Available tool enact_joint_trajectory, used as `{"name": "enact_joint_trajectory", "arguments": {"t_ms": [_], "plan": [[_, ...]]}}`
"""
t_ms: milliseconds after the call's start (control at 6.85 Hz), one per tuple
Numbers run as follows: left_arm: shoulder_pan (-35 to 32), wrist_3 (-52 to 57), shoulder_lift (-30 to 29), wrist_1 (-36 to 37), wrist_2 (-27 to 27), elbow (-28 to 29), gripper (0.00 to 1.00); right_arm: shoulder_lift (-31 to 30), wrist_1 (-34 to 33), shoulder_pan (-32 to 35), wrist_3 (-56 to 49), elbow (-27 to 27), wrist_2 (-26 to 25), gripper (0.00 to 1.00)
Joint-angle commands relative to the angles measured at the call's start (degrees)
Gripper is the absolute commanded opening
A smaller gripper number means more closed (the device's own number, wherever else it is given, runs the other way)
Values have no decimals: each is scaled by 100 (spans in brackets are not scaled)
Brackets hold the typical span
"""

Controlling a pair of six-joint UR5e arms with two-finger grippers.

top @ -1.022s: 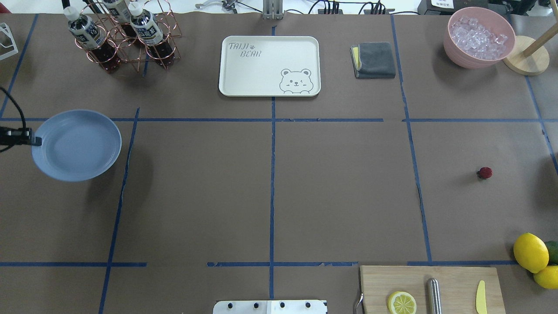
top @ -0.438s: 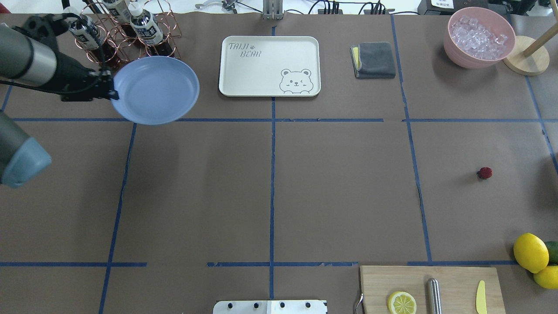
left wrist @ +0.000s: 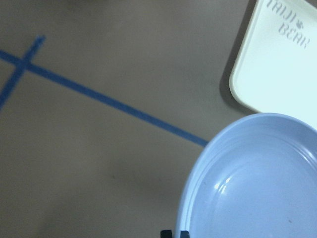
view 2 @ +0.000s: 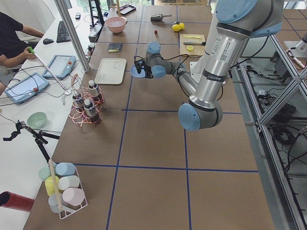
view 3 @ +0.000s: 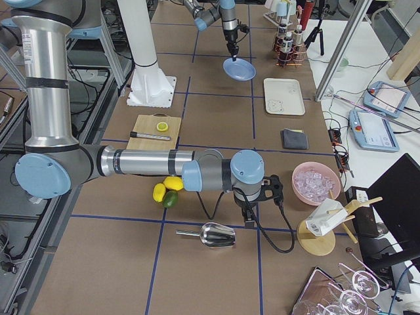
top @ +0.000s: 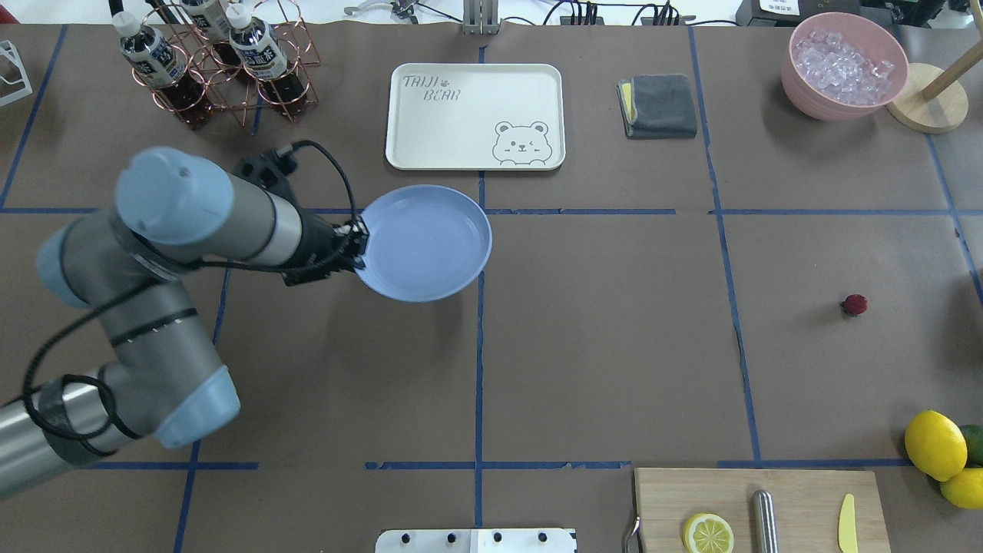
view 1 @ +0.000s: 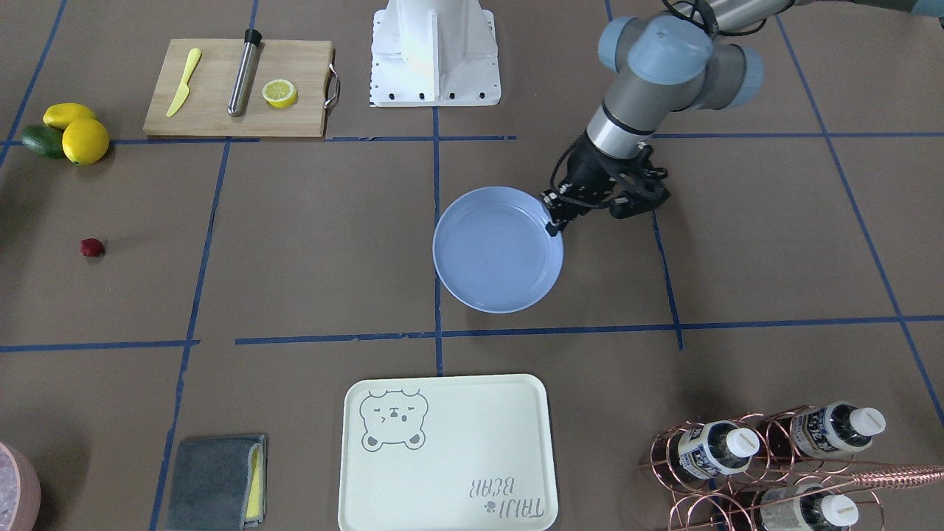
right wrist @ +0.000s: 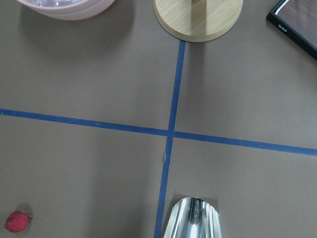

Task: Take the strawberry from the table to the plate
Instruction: 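Lift the light blue plate with the left gripper and carry it to table center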

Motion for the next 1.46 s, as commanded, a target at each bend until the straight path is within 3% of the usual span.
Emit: {"name": "enact_joint_trajectory", "arguments": {"t_ms": [0, 146, 292, 438, 876, 1314], "plan": [[815, -653, -373, -28, 507, 339, 0, 1, 7, -4, 4, 34, 37, 100], [965, -663, -383, -28, 647, 366, 0, 1, -2, -4, 13, 26, 394, 100], [975, -619, -348, -28, 797, 358, 8, 1, 15, -4, 169, 34, 494, 100], [975, -584, -322, -19, 833, 340, 99, 1, 15, -4, 267, 43, 495, 100], [731, -157, -251, 51, 772, 209, 100, 1, 24, -283, 503, 227, 495, 100], [-146, 1099, -251, 1469, 193, -588, 100, -7, 251, -1362, 2231, 947, 259, 100]]}}
